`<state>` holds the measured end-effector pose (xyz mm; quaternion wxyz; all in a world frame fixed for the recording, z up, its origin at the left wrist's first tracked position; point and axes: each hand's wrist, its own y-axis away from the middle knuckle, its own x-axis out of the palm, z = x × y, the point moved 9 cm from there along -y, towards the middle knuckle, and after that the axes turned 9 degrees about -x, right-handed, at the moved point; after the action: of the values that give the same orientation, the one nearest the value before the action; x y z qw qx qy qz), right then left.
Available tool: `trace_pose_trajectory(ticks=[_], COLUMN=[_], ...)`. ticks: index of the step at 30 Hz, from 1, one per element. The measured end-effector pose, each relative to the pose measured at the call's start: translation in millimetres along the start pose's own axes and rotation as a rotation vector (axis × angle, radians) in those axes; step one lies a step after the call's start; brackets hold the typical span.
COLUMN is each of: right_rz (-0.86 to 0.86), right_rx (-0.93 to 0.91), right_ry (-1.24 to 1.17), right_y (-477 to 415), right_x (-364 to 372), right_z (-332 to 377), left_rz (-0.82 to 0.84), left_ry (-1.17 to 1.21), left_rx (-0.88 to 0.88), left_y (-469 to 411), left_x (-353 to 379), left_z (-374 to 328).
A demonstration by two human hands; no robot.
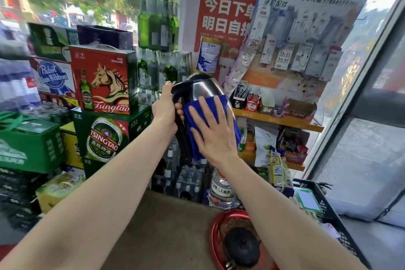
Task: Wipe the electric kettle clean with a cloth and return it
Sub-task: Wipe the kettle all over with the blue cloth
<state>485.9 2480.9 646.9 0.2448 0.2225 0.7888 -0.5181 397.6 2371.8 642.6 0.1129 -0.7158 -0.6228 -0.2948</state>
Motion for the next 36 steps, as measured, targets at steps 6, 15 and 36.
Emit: trace_pose_trajectory(ticks=[6, 15, 36], right_rz=[-0.119, -0.004, -0.038], right_rx=[0.393, 0.257, 0.173], right_ry=[-0.414, -0.217, 0.004], right_y=[-37.7, -28.4, 11.3], right_x=[-17.8, -9.7, -34.2], right_z=[-67.5, -35.9, -31.5], left_rz=[0.044, 0.030, 0.127], left_ry=[-0.070, -0.034, 0.079], left_rx=[-0.012, -0.042, -0.135], left_y=[3.3, 2.5, 9.4], left_x=[3.4, -3.2, 20.9], left_z=[11.5, 17.3, 27.9])
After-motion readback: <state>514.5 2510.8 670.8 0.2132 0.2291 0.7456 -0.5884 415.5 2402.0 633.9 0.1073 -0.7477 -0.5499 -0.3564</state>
